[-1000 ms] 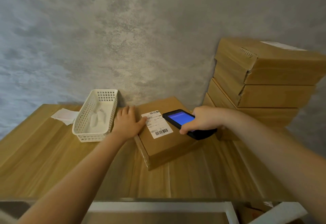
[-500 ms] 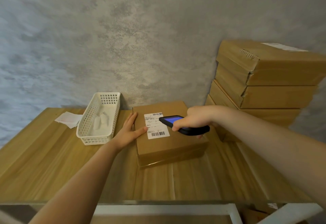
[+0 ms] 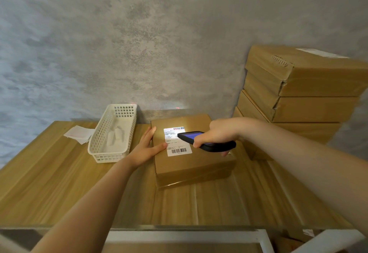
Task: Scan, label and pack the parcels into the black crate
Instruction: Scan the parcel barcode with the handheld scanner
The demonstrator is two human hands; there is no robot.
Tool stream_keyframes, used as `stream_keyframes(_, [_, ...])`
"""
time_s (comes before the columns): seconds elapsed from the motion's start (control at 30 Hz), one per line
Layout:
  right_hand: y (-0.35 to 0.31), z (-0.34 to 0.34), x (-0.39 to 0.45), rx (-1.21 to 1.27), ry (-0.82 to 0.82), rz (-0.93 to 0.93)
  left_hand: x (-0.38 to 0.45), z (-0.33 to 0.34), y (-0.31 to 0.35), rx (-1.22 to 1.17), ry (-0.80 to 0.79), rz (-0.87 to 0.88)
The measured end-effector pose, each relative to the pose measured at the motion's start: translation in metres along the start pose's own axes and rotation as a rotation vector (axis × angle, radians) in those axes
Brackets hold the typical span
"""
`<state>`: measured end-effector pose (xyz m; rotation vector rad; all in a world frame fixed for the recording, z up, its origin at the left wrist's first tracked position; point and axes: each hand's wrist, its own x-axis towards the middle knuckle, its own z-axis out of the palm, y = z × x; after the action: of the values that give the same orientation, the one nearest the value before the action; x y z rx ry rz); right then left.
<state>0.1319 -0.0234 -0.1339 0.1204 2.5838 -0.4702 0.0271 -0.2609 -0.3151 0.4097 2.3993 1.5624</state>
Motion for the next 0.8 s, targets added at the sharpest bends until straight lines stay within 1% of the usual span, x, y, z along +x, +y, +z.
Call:
stream_keyframes(0.13, [0.002,0.0,-0.001,0.008,-0.008,0.002,-0.001,0.0,0.004,0.018,-0.013,0.021])
stream_keyframes(0.23, [0.004,-0.003,-0.006,0.004,-0.018,0.006,0.001,-0.01,0.008,0.094,-0.029,0.02])
stream_keyframes(0.33, [0.005,-0.009,-0.013,0.039,-0.02,0.007,0.006,-0.024,0.01,0.147,0.01,-0.007])
stream_keyframes(0.47, [0.003,-0.016,-0.022,0.059,-0.028,-0.003,0.004,-0.023,0.011,0.121,0.039,-0.06])
stream_keyframes(0.6, [-0.001,-0.019,-0.025,0.062,-0.021,-0.01,0.001,-0.016,0.015,0.126,0.081,-0.07])
stream_keyframes(0.8, [-0.006,-0.019,-0.023,0.074,-0.022,-0.007,-0.002,-0.012,0.019,0.164,0.098,-0.068])
